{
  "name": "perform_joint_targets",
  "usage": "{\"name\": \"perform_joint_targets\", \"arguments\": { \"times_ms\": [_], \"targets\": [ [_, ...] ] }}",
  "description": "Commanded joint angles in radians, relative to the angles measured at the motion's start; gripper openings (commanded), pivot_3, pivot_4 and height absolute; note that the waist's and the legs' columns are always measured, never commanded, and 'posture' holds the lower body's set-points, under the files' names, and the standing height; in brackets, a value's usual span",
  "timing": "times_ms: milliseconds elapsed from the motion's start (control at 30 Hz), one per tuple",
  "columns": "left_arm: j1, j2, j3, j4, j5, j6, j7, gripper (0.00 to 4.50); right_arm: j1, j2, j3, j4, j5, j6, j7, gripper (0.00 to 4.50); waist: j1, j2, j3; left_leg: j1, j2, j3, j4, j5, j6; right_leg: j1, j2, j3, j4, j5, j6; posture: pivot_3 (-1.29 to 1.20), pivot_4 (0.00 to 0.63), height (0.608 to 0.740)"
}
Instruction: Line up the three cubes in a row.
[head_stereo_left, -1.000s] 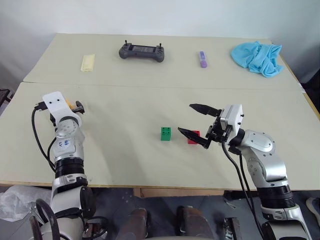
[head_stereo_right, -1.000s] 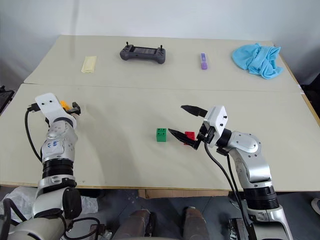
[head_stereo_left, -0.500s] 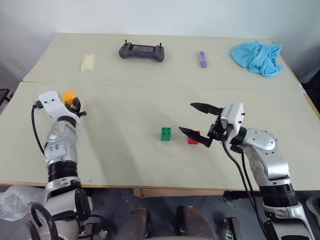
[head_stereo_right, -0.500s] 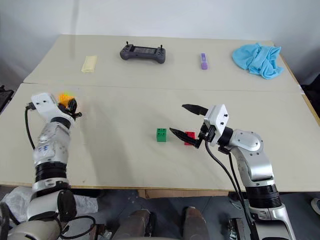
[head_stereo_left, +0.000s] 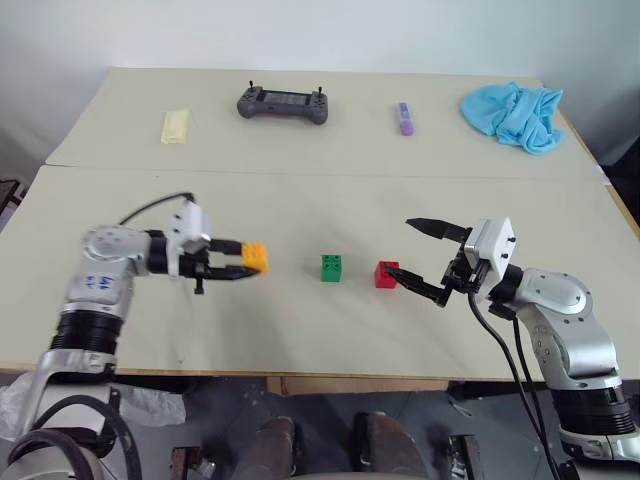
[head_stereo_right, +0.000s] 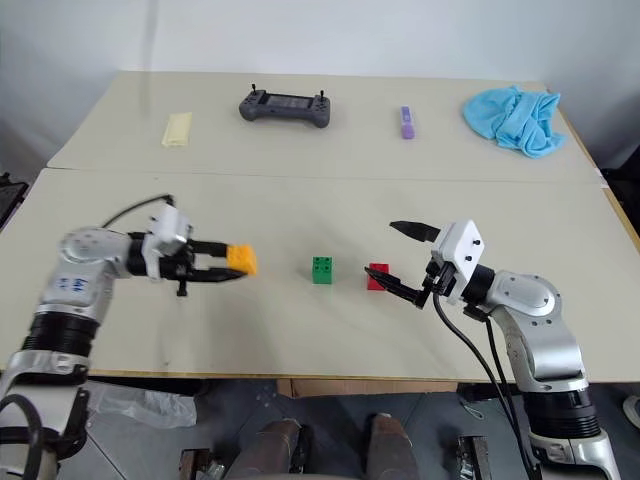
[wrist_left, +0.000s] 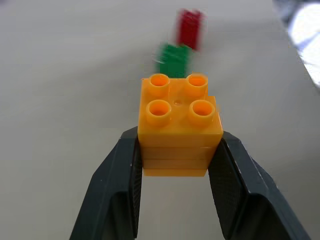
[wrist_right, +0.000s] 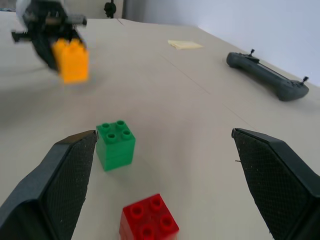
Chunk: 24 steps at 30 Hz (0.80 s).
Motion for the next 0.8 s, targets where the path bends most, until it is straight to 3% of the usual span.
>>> {"name": "perform_joint_targets", "arguments": {
  "times_ms": [33,200,500,767,800],
  "targets": [
    [-0.073,-0.044,-0.015,0.148,0.062,-0.138,-0.013,1.48,0.020,-0.015,-0.033,-0.072,0.019,0.017,-0.025,4.50,-0.001,0.000,0.000,0.000,0.000,0.001,0.000,0.000,0.000,0.000,0.002,-0.001,0.000,0.000,0.000,0.00,0.150,0.740],
    [-0.135,-0.099,-0.015,0.339,0.126,-0.258,0.026,1.48,0.077,-0.023,-0.048,-0.140,0.026,0.050,-0.055,4.50,-0.006,0.000,0.000,0.000,0.000,0.001,0.000,0.000,0.001,0.000,0.001,-0.002,0.001,0.000,0.000,0.00,0.150,0.740],
    [-0.199,-0.096,-0.021,0.482,0.175,-0.274,-0.014,1.48,0.126,-0.047,-0.071,-0.165,0.039,0.083,-0.049,4.50,-0.006,0.000,0.000,0.001,0.000,0.002,0.001,0.001,0.002,0.000,0.000,-0.001,0.002,0.000,0.001,0.00,0.150,0.740],
    [-0.172,-0.031,0.074,0.411,0.121,-0.272,-0.013,3.95,0.148,-0.108,-0.091,-0.130,0.077,0.086,0.038,4.50,-0.010,0.000,0.000,0.001,0.001,0.002,0.001,0.001,0.002,0.000,0.000,-0.001,0.002,0.000,0.001,0.00,0.150,0.740],
    [-0.145,-0.004,0.100,0.364,0.096,-0.248,-0.022,3.95,0.141,-0.126,-0.095,-0.117,0.088,0.089,0.067,4.50,-0.011,0.000,0.000,0.001,0.001,0.002,0.001,0.001,0.002,0.000,-0.001,-0.001,0.002,0.000,0.001,0.00,0.150,0.740]
  ]
}}
